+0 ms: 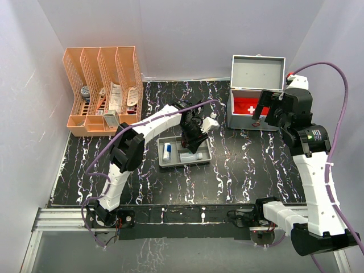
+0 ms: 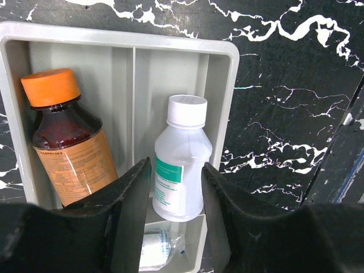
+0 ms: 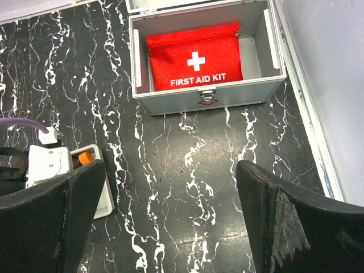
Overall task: Organize the medicine kit
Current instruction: Pick up the medicine box compartment at the center of the board.
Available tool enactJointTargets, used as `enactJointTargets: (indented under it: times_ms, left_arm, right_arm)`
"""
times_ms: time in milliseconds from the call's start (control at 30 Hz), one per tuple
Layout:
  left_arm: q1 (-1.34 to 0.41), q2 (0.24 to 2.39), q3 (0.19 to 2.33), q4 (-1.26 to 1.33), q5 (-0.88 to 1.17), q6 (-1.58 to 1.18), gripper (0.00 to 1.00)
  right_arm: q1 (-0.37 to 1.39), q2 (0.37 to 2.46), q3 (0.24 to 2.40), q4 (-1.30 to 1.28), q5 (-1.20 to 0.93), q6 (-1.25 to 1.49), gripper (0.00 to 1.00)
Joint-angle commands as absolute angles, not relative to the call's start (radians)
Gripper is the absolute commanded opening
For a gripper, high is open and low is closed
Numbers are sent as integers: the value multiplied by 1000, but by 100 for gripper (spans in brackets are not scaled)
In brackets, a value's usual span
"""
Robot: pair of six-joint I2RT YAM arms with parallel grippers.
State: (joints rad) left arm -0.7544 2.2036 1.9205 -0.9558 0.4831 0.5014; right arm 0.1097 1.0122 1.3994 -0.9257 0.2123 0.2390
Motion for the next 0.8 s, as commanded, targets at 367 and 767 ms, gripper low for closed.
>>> enactJointTargets:
  times_ms: [367,767]
  left_arm:
    - [-726,2226,1874,-914,425,589,39]
    - [-721,2236,1846,-913,419,649,39]
  right_arm:
    - [110,999,1437,-909,231,266,98]
    - [110,988,1415,-904,236,274,98]
